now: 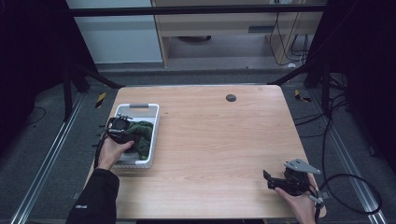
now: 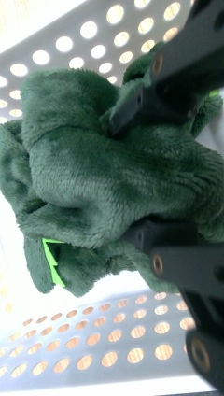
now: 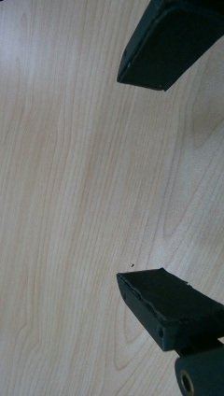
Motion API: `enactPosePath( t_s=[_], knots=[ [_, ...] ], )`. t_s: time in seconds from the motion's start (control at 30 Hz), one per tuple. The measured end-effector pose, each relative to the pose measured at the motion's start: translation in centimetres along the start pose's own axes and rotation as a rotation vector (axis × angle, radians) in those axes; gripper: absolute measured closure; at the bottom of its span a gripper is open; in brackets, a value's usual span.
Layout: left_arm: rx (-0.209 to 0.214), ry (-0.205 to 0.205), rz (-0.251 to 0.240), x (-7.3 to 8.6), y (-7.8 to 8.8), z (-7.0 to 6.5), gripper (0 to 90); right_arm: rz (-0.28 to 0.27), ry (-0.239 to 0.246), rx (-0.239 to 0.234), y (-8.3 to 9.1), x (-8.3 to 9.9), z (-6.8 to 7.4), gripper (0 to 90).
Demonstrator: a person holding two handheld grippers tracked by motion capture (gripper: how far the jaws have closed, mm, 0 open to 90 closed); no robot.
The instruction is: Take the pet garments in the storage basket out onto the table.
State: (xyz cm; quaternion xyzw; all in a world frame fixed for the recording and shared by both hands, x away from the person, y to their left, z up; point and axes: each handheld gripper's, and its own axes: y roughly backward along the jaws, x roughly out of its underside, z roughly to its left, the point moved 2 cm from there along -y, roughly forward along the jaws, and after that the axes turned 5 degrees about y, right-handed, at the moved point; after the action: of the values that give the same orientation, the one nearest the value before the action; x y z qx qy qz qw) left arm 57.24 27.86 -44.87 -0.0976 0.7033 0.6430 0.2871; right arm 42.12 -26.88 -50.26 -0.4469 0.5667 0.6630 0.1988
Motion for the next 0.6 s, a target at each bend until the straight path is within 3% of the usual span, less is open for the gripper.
enactPosePath(
  t_s=[0.23, 0.37, 0.6],
  knots=[
    [-0.009, 0.000, -0.007, 0.0, 0.3, -0.2, 69.2, 0.002, 0.001, 0.000, 0.0, 0.0, 0.0, 5.4],
    [-0.009, -0.001, -0.030, 0.0, 0.8, -0.3, 72.0, 0.003, 0.001, -0.001, 0.0, 0.0, 0.0, 5.4],
    [0.015, 0.003, -0.107, -0.1, 3.2, -0.2, 73.3, 0.006, -0.006, -0.005, 0.0, 0.0, 0.1, 5.4]
  ],
)
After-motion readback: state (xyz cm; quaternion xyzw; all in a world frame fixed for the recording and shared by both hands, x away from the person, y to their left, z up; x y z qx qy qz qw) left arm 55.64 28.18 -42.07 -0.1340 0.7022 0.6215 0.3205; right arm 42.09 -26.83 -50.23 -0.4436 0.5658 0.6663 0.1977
